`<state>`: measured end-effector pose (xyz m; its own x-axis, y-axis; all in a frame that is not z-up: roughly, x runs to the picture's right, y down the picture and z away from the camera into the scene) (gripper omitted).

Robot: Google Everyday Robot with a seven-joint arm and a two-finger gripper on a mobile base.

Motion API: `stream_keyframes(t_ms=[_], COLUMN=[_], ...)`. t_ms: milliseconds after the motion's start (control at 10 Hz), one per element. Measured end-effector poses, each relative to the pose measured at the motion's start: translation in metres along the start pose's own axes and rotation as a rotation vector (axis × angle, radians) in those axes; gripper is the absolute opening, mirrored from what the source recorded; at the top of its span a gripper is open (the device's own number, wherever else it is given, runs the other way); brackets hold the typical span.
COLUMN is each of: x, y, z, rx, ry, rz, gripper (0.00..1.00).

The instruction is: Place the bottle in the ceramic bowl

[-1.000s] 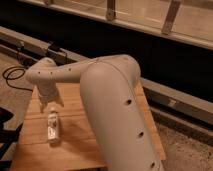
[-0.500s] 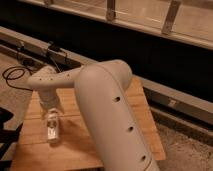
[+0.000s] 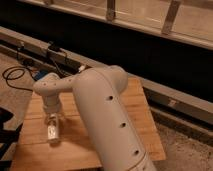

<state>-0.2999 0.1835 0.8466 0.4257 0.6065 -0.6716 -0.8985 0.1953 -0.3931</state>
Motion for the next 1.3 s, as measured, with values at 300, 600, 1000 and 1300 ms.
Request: stream_keyframes(t_ms=[300, 600, 1000, 1300], x=[-0.002, -0.003, -0.003, 0.0], y=[0.009, 0.005, 0.005, -0.004], z=[0.01, 0.006, 0.005, -0.016], rx=[-0.024, -0.02, -0.021, 0.0], ry=[0.036, 0.033, 0.031, -0.041], rz=[-0.029, -0.024, -0.026, -0.009], gripper=[0.41, 0.1, 0.0, 0.0])
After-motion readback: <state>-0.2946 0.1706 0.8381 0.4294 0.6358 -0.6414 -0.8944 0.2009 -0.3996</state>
